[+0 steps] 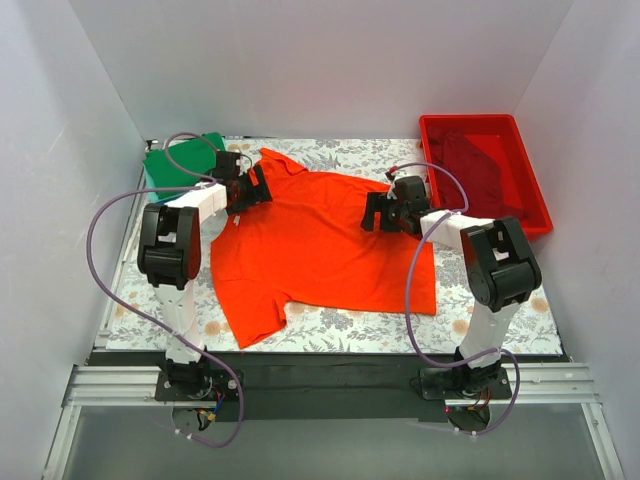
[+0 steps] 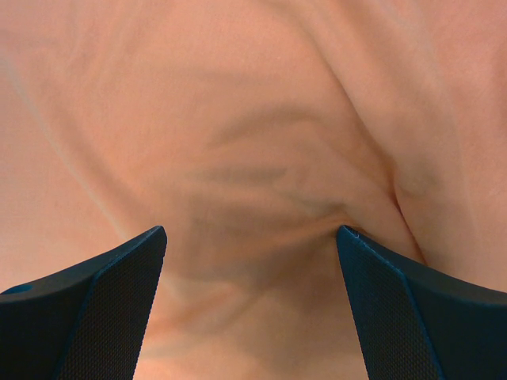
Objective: Fold and stack the t-shirts
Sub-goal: Flatten the tshirt out
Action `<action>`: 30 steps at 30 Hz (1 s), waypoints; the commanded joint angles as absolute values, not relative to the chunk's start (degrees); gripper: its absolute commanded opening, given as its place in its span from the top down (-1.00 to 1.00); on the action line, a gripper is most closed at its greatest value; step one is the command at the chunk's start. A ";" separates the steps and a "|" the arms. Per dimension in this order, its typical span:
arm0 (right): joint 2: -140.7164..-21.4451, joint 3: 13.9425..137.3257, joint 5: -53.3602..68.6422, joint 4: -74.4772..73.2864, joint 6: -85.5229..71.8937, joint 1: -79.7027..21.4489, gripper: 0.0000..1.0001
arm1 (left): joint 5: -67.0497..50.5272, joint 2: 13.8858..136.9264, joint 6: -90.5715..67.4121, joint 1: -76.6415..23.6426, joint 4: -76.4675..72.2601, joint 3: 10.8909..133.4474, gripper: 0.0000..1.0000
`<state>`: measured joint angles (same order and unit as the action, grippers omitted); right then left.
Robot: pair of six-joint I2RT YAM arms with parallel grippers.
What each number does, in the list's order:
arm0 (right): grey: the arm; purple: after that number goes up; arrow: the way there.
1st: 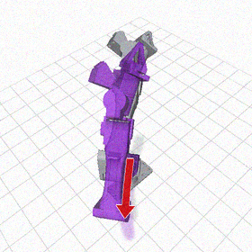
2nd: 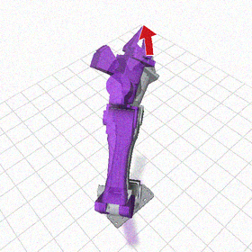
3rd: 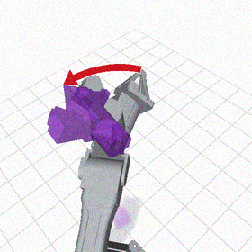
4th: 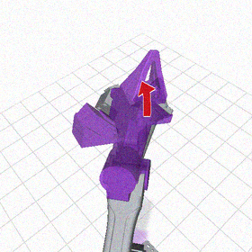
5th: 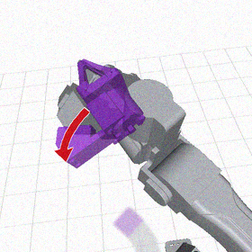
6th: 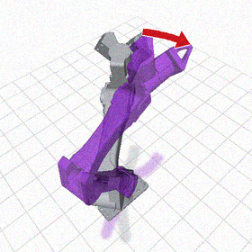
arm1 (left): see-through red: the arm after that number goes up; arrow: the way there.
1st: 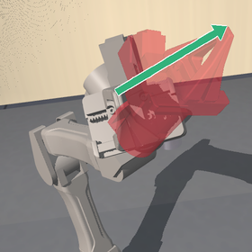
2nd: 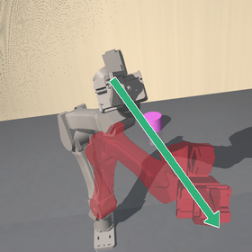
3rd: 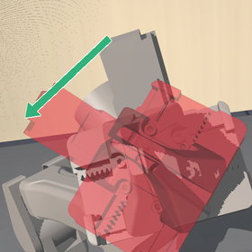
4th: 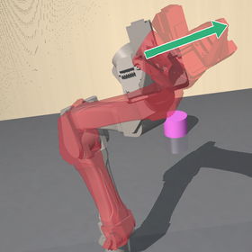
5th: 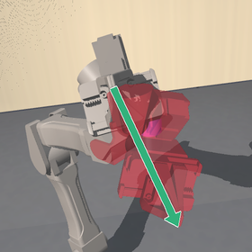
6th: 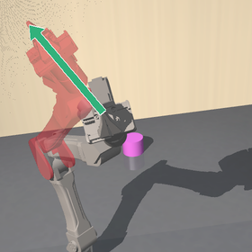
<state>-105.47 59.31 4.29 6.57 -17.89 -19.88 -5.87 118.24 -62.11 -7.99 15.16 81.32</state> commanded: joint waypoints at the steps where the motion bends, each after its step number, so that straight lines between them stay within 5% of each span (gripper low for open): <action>1: -109.33 61.34 4.31 1.85 -18.63 -19.42 -0.89 | -1.41 122.87 -60.12 -7.82 20.04 83.75 -0.75; 10: -108.38 65.04 6.85 0.09 -17.67 -19.16 -0.89 | -0.80 120.68 -56.60 -9.66 20.04 87.28 -0.75; 19: -94.49 62.76 9.14 -3.77 -17.14 -19.25 -0.89 | 8.70 103.47 -57.82 -16.08 20.56 82.36 -0.79; 30: -79.55 47.04 7.91 -5.63 -17.93 -19.42 -0.89 | 7.39 90.80 -67.41 -15.47 18.64 60.22 -0.80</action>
<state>-82.72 51.13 8.12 -3.92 -17.72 -19.35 7.18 92.84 -63.75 -16.19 18.61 65.01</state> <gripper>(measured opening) 0.946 0.896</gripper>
